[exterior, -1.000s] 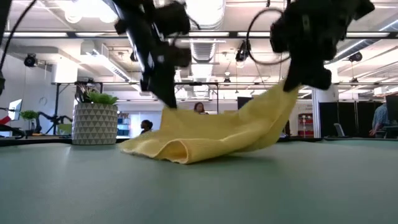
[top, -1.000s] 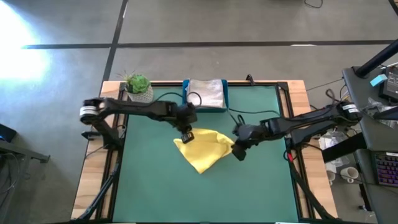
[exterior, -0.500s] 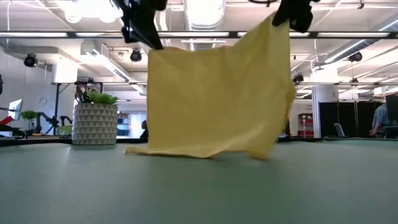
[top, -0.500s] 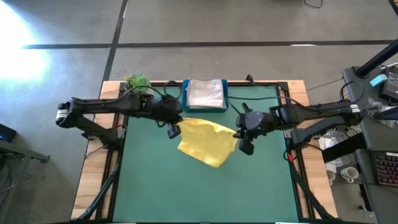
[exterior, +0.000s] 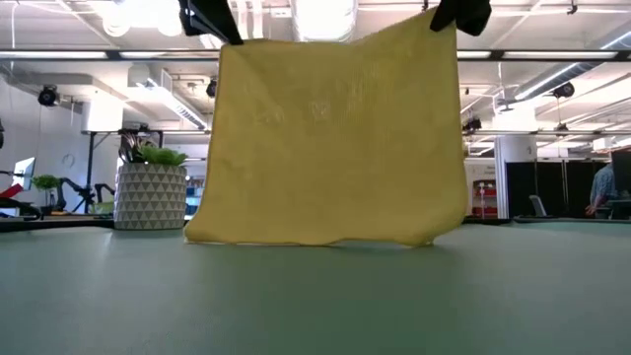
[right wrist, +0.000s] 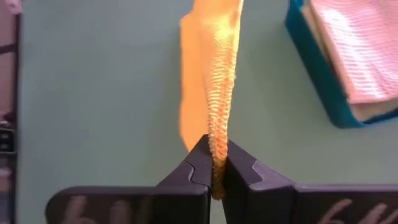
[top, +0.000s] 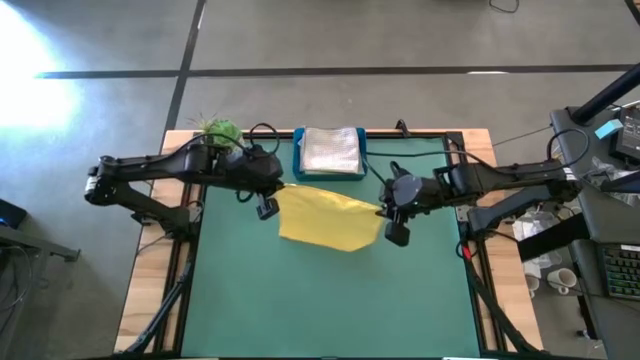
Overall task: Fold microfiber towels
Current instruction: Fold the yellow microfiber towel
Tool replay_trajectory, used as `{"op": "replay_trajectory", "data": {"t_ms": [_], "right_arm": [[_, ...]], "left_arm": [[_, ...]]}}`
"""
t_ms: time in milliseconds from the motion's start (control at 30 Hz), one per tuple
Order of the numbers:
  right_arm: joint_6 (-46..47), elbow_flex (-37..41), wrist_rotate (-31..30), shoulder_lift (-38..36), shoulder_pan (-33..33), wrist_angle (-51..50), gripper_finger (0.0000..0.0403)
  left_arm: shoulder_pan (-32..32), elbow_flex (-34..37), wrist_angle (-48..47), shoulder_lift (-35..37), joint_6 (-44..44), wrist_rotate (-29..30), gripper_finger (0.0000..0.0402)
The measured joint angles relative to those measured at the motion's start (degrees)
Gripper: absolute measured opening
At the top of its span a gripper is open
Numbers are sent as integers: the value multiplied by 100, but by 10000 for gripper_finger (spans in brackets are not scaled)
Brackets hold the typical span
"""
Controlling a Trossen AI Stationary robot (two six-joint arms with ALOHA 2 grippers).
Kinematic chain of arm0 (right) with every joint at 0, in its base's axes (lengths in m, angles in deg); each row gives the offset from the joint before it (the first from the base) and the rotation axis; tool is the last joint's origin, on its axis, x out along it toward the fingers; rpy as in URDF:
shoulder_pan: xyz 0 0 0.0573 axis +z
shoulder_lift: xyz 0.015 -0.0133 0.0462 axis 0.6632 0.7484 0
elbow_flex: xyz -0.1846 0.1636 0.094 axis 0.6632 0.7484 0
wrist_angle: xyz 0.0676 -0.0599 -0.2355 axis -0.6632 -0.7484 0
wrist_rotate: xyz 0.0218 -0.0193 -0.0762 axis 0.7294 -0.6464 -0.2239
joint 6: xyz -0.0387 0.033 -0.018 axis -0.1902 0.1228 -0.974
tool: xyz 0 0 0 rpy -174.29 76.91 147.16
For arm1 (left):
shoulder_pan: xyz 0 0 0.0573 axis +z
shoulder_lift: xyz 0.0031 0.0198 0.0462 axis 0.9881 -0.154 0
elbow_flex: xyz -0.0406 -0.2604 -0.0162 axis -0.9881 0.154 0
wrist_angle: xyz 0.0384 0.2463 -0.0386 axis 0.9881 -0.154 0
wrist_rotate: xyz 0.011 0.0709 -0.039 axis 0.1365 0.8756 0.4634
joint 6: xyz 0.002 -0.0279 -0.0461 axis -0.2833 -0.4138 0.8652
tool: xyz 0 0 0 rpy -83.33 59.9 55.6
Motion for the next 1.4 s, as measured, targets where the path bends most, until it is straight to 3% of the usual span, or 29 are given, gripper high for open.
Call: {"op": "replay_trajectory", "data": {"t_ms": [400, 633, 1033, 1400], "right_arm": [[176, -602, 817, 15, 98, 17, 8], [311, -817, 1309, 15, 351, 17, 8], [625, -705, 1514, 174, 1283, -62, 8], [649, -703, 1513, 226, 1615, -34, 8]], "left_arm": [[-630, -606, -609, -3, 505, -152, 3], [-939, -847, -760, -33, 1245, -665, 3], [-1760, -850, -1008, -561, 2886, -1920, 3], [-1986, -1743, -1025, -1002, 2889, -1980, 3]]}}
